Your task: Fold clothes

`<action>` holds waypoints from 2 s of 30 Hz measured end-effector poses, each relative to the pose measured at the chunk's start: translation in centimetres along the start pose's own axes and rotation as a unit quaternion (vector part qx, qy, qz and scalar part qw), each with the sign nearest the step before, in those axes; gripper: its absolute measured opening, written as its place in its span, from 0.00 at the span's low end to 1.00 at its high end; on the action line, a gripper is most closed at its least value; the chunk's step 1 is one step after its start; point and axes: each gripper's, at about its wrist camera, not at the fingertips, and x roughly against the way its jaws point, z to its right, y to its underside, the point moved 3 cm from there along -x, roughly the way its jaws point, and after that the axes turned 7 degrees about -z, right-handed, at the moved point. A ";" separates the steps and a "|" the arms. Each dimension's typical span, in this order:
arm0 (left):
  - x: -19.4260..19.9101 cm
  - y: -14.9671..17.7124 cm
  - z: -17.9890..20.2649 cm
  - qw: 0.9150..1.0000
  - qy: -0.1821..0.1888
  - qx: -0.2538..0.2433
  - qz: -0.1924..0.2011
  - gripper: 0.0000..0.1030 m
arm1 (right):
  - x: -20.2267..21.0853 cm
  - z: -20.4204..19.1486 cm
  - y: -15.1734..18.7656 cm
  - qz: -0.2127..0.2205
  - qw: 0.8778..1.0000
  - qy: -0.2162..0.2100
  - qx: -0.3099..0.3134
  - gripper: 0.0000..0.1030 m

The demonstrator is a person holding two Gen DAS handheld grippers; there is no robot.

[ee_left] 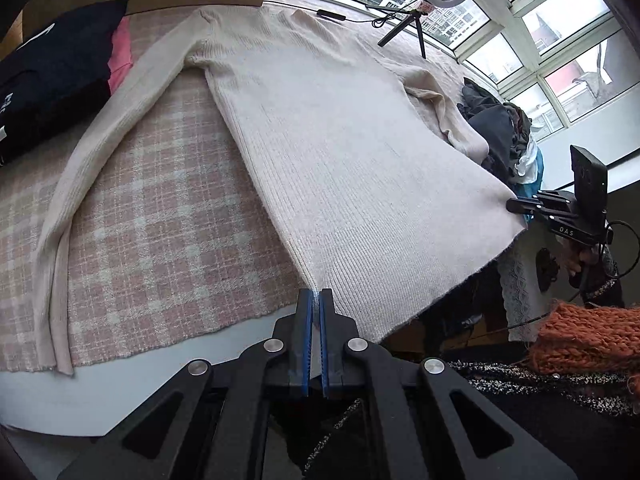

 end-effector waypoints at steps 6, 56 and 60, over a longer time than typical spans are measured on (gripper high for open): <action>-1.3 1.9 -5.0 0.998 -0.026 0.056 -0.021 0.02 | -1.2 0.4 -1.0 -0.052 0.999 0.009 0.004 0.06; 2.2 4.3 -24.6 0.980 -0.183 0.079 -0.022 0.07 | -13.1 -15.9 -38.7 -0.039 0.988 -0.014 0.151 0.25; 5.6 3.9 -24.5 0.980 -0.172 0.099 0.020 0.05 | -14.2 -15.8 -41.7 -0.046 0.995 -0.030 0.089 0.27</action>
